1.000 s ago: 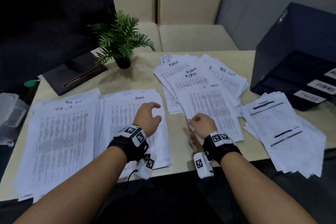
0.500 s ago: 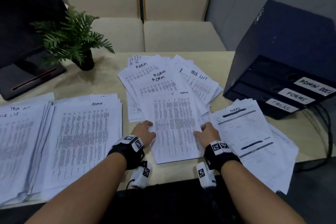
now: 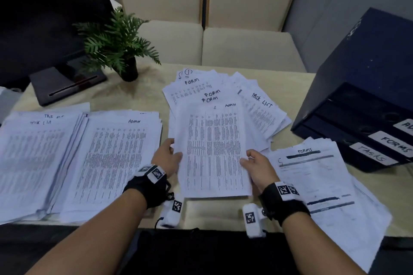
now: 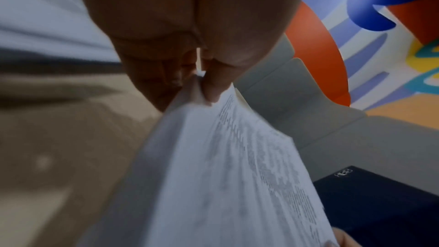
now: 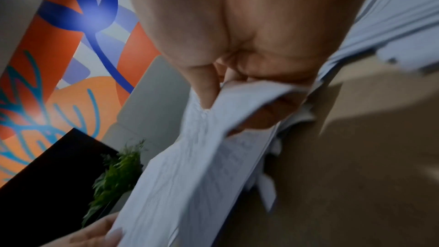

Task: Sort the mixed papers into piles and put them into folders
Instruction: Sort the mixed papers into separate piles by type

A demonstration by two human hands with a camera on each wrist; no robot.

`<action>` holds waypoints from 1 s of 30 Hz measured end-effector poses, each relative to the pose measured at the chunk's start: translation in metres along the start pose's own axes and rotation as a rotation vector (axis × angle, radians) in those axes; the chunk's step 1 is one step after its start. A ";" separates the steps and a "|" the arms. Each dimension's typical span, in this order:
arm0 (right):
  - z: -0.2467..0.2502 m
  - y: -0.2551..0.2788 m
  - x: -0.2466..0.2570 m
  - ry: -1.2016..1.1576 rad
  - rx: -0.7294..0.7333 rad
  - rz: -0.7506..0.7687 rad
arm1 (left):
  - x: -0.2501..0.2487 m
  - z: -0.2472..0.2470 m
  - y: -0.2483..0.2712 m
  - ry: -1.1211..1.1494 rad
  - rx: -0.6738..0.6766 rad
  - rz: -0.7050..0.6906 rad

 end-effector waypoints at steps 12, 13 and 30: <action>-0.154 -0.011 0.059 0.321 0.340 0.065 | 0.068 0.139 -0.016 -0.075 -0.194 0.080; -0.170 -0.011 0.062 0.334 0.344 0.070 | 0.073 0.151 -0.020 -0.067 -0.225 0.062; -0.117 -0.020 0.076 0.450 -0.006 -0.121 | -0.017 0.078 -0.016 -0.168 0.111 -0.276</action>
Point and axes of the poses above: each hand's wrist, its own y-axis away from the middle knuckle, its own z-axis out of the back of the hand, x = y × z, the point moved 3 cm from there along -y, towards the middle knuckle, and after that the axes turned 13 degrees about z, right-handed, at the moved point
